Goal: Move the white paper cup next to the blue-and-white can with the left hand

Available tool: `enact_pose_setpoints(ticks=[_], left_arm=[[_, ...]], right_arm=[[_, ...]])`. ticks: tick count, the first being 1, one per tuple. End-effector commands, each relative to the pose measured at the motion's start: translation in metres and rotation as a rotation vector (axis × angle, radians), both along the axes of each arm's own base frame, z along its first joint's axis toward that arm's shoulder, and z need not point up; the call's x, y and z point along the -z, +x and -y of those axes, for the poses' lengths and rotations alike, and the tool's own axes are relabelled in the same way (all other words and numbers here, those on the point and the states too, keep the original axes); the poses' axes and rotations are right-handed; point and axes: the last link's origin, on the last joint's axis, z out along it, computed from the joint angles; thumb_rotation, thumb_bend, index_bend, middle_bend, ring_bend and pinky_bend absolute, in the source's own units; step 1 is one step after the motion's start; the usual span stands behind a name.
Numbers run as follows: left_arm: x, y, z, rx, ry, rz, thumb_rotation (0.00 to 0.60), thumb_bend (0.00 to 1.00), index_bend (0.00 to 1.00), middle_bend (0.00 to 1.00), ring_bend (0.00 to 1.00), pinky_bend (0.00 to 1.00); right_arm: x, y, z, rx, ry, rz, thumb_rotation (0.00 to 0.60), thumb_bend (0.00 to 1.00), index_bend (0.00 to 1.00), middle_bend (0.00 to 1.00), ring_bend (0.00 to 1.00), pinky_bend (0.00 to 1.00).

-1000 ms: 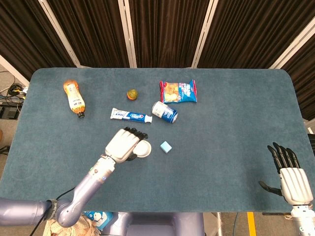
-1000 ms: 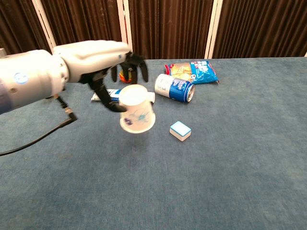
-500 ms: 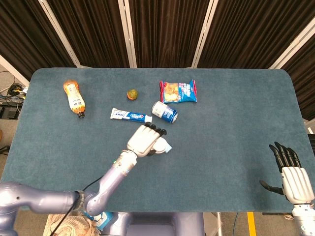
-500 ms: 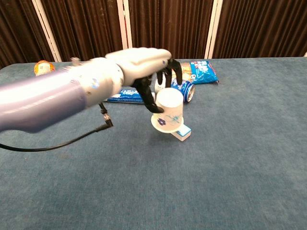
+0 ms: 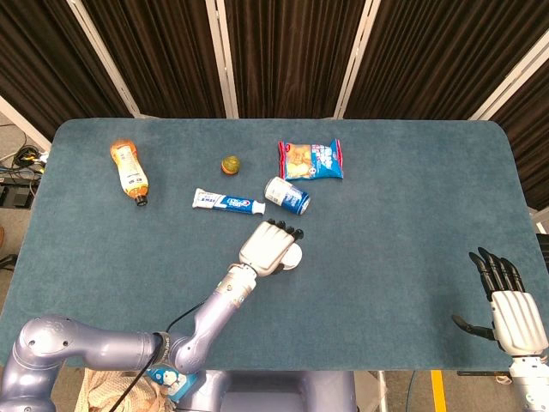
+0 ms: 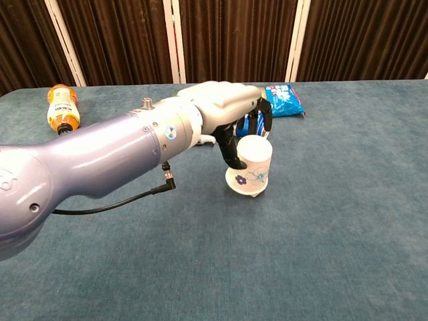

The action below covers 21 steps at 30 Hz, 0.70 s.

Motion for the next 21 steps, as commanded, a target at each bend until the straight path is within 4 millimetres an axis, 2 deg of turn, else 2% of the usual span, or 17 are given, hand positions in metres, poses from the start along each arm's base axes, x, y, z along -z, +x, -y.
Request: enact_pose_setpoints(ticks=[1, 3, 7, 12, 17, 21], left_arm=[[0.003, -0.001, 0.001, 0.004, 0.002, -0.012, 0.600, 0.20, 0.28, 0.37, 0.30, 0.37], [0.005, -0.002, 0.001, 0.005, 0.001, -0.020, 0.600, 0.20, 0.26, 0.33, 0.27, 0.35], [0.011, -0.006, 0.003, -0.009, -0.015, -0.050, 0.600, 0.12, 0.13, 0.14, 0.12, 0.18], [0.005, -0.007, 0.006, -0.021, -0.014, -0.051, 0.600, 0.10, 0.07, 0.06, 0.08, 0.14], [-0.018, -0.014, 0.008, -0.044, 0.010, 0.020, 0.600, 0.10, 0.06, 0.05, 0.08, 0.14], [-0.048, -0.034, 0.014, -0.056, 0.047, 0.056, 0.600, 0.10, 0.05, 0.04, 0.08, 0.14]], right_arm=[[0.000, 0.000, 0.000, 0.000, 0.000, 0.001, 0.600, 0.07, 0.00, 0.00, 0.00, 0.00], [0.000, 0.000, 0.000, 0.000, 0.001, 0.001, 0.600, 0.07, 0.00, 0.00, 0.00, 0.00], [0.000, 0.000, 0.000, 0.000, 0.004, 0.004, 0.600, 0.07, 0.00, 0.00, 0.00, 0.00], [0.000, 0.000, 0.000, -0.001, 0.009, 0.005, 0.600, 0.07, 0.00, 0.00, 0.00, 0.00], [0.000, 0.000, -0.001, -0.003, 0.008, -0.002, 0.600, 0.07, 0.00, 0.00, 0.00, 0.00], [0.000, -0.001, -0.001, 0.000, 0.007, -0.008, 0.600, 0.07, 0.00, 0.00, 0.00, 0.00]])
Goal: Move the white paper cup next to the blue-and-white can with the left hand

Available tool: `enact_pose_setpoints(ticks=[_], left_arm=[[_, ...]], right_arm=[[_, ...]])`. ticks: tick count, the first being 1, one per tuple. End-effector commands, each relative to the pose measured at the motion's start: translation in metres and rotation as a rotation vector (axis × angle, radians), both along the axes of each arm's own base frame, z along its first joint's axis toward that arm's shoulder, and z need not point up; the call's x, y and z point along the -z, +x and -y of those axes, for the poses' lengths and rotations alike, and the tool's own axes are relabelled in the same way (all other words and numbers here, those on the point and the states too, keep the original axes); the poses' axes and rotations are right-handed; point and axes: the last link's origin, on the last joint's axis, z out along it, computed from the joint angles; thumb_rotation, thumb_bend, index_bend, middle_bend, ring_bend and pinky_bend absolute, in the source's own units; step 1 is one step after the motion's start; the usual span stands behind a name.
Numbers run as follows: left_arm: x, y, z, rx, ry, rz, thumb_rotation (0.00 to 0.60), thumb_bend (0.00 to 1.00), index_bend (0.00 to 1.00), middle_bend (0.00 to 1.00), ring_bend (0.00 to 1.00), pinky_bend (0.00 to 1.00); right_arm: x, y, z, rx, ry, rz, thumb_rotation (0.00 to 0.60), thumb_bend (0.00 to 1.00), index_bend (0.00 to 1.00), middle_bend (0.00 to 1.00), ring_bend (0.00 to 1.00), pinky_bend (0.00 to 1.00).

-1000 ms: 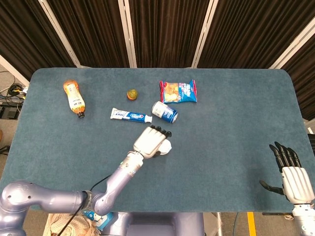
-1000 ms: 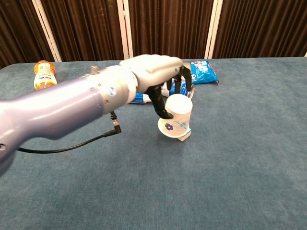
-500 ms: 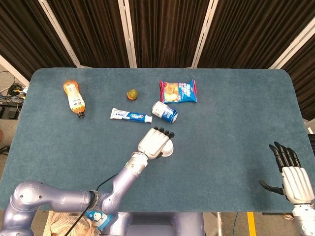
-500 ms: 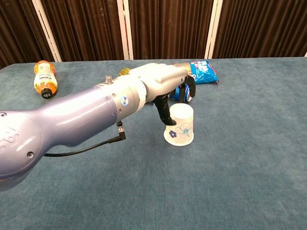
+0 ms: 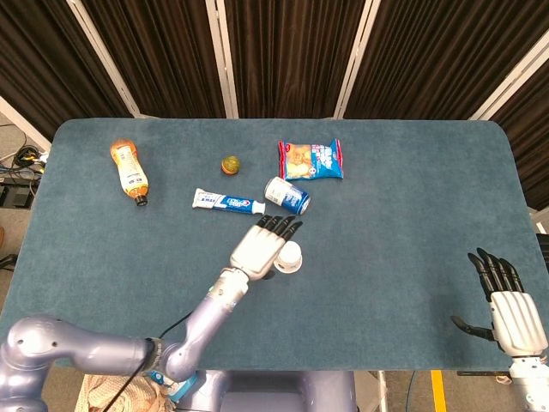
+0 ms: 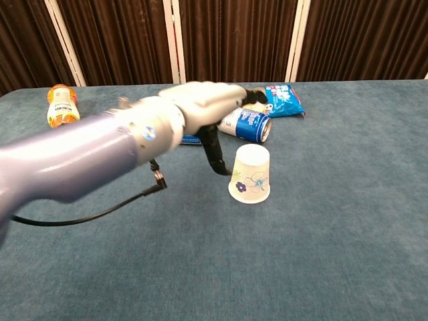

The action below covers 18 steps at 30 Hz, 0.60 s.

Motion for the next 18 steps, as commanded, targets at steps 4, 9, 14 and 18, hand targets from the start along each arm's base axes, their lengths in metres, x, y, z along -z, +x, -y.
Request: enact_pose_setpoints(ticks=[4, 9, 14, 18], left_arm=[[-0.059, -0.054, 0.016, -0.036, 0.079, 0.034, 0.600, 0.10, 0.05, 0.03, 0.06, 0.13], [-0.103, -0.112, 0.037, -0.107, 0.124, 0.005, 0.600, 0.10, 0.03, 0.02, 0.04, 0.11], [-0.141, -0.164, 0.068, -0.201, 0.167, 0.011, 0.600, 0.09, 0.00, 0.00, 0.00, 0.08], [-0.171, -0.203, 0.094, -0.261, 0.222, 0.008, 0.600, 0.09, 0.00, 0.00, 0.00, 0.03]], right_arm=[[0.001, 0.000, -0.001, 0.002, 0.001, -0.014, 0.600, 0.07, 0.00, 0.00, 0.00, 0.00], [0.002, 0.000, -0.002, 0.001, 0.000, -0.026, 0.600, 0.07, 0.00, 0.00, 0.00, 0.00], [0.003, 0.000, -0.001, 0.004, -0.001, -0.038, 0.600, 0.07, 0.00, 0.00, 0.00, 0.00], [0.003, 0.000, -0.001, 0.005, -0.004, -0.049, 0.600, 0.07, 0.00, 0.00, 0.00, 0.00]])
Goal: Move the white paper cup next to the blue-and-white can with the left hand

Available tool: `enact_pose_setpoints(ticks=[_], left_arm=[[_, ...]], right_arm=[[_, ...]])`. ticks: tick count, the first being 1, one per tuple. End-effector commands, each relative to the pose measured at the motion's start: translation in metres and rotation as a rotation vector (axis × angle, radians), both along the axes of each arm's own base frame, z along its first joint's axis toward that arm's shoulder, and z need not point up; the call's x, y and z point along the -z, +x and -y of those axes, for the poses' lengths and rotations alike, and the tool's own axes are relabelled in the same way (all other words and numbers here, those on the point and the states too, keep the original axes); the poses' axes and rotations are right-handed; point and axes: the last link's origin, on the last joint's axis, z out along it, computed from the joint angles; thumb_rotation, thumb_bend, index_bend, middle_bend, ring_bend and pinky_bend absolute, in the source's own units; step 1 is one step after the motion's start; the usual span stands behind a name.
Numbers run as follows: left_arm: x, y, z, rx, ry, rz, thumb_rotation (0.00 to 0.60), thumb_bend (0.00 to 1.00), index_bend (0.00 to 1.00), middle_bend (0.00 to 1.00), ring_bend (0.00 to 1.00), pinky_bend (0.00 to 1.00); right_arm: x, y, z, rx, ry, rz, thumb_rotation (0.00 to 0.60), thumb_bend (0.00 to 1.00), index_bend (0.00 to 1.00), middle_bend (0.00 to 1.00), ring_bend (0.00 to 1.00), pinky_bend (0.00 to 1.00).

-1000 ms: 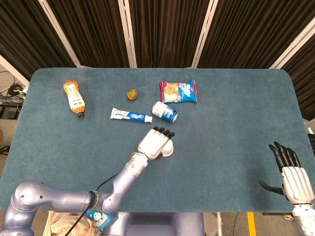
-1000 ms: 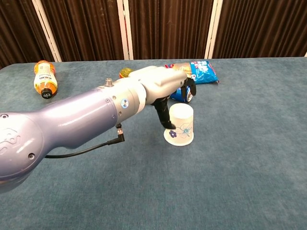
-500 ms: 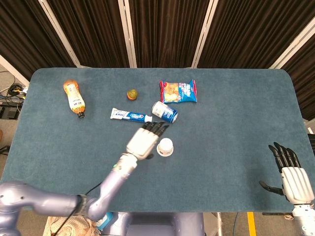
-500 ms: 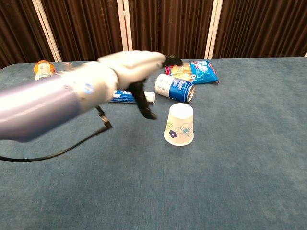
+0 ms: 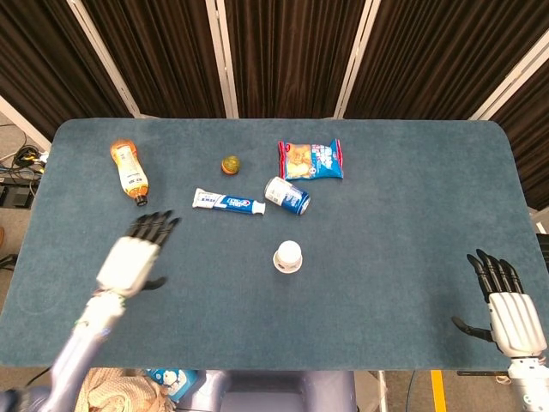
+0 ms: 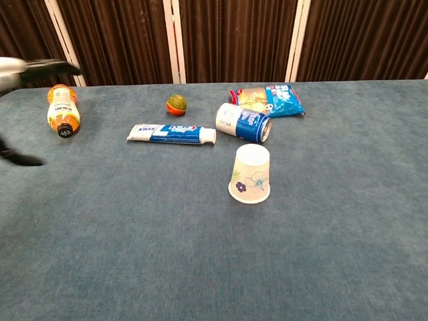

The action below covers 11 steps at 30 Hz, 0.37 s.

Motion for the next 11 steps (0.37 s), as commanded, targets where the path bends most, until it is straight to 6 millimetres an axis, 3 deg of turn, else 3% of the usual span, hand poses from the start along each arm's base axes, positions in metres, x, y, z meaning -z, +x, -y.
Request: enact_pose_setpoints(ticks=[1, 6, 11], left_arm=[[-0.030, -0.038, 0.031, -0.060, 0.050, 0.006, 0.600, 0.09, 0.00, 0.00, 0.00, 0.02], [-0.050, -0.077, 0.060, -0.069, 0.121, -0.005, 0.600, 0.09, 0.00, 0.00, 0.00, 0.00], [-0.053, -0.105, 0.069, -0.077, 0.206, -0.006, 0.600, 0.09, 0.00, 0.00, 0.00, 0.00]], right_arm=[[0.001, 0.000, 0.000, 0.000, -0.002, -0.006, 0.600, 0.07, 0.00, 0.00, 0.00, 0.00], [0.003, 0.001, 0.000, 0.002, -0.001, -0.016, 0.600, 0.07, 0.00, 0.00, 0.00, 0.00], [0.003, 0.002, 0.001, -0.004, -0.005, -0.023, 0.600, 0.07, 0.00, 0.00, 0.00, 0.00]])
